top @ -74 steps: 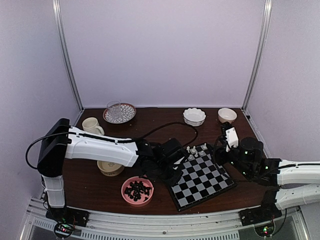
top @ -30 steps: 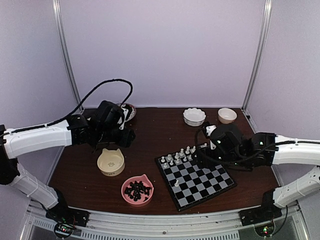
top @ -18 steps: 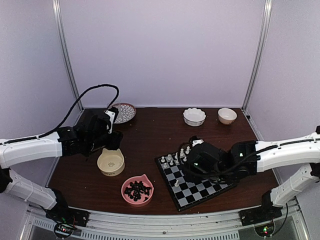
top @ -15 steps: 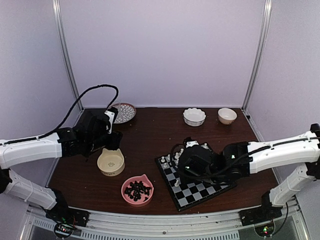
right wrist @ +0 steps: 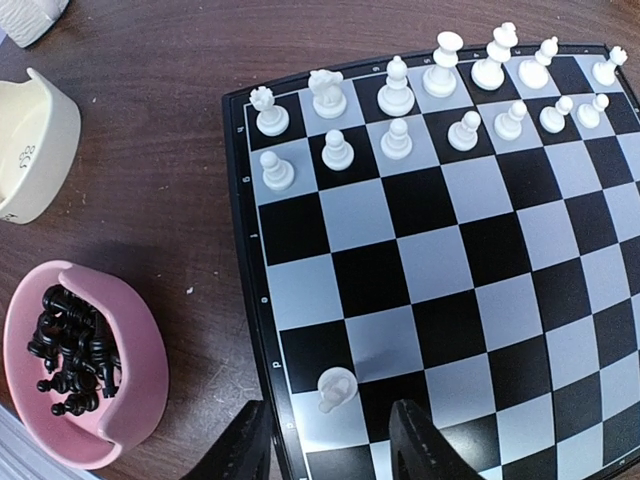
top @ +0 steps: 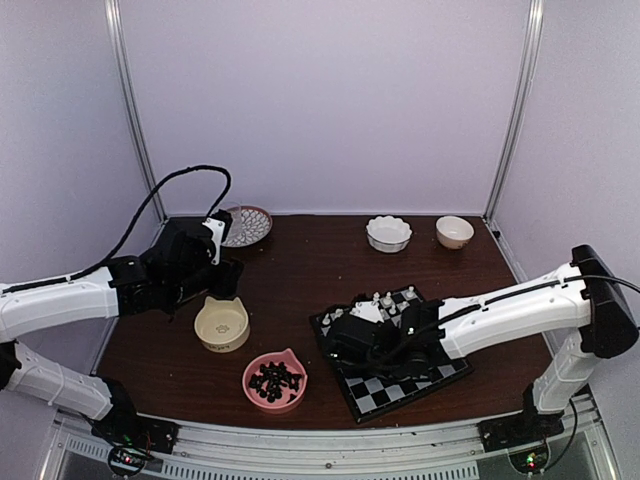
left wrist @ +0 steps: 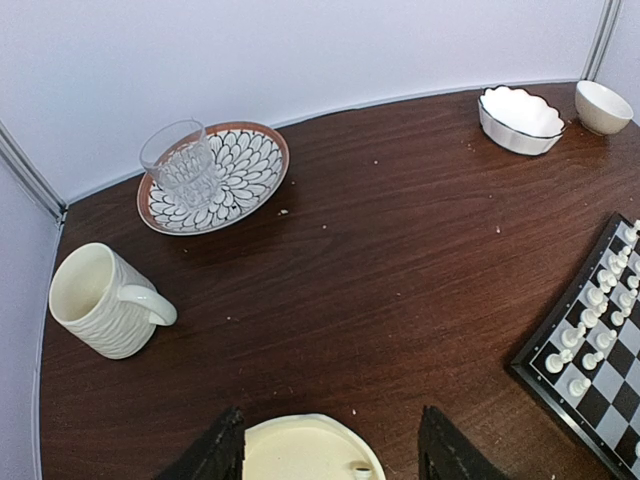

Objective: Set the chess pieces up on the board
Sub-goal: Pick up the knight from the chessboard, then place the knight on b1.

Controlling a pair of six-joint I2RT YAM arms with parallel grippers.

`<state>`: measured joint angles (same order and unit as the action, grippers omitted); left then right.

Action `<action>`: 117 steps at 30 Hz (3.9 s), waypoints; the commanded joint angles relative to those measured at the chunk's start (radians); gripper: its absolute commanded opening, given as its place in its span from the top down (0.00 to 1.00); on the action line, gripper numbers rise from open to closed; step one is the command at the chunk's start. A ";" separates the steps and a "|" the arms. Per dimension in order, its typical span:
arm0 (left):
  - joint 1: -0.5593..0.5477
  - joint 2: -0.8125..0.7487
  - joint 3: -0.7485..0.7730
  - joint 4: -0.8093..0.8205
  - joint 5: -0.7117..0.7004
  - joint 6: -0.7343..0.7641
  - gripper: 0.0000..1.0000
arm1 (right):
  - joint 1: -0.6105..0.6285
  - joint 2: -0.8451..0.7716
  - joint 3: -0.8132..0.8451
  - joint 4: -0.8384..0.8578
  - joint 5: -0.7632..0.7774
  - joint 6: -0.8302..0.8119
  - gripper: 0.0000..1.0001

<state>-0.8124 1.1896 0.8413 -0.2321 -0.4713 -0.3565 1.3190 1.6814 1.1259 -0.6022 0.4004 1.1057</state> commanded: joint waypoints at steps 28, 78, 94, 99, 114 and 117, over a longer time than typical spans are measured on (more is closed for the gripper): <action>0.007 -0.022 -0.009 0.040 0.021 0.004 0.42 | -0.016 0.127 0.052 -0.030 0.013 0.138 0.76; 0.006 -0.039 -0.023 0.044 0.035 0.022 0.43 | -0.200 -0.228 -0.064 -0.045 0.108 -0.347 1.00; 0.006 -0.026 -0.030 0.052 0.025 0.031 0.43 | -0.615 -0.212 -0.069 0.182 -0.235 -0.694 1.00; 0.006 -0.022 -0.031 0.055 0.027 0.030 0.44 | -0.666 -0.135 -0.053 0.246 -0.273 -0.719 1.00; 0.005 -0.024 -0.034 0.057 0.045 0.027 0.44 | -0.677 0.000 -0.026 0.312 -0.285 -0.761 1.00; 0.005 -0.025 -0.034 0.055 0.045 0.027 0.44 | -0.678 0.018 -0.019 0.308 -0.285 -0.758 1.00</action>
<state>-0.8124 1.1698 0.8181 -0.2306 -0.4397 -0.3378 0.6479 1.6783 1.0756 -0.3153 0.1120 0.3611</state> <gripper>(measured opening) 0.562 0.062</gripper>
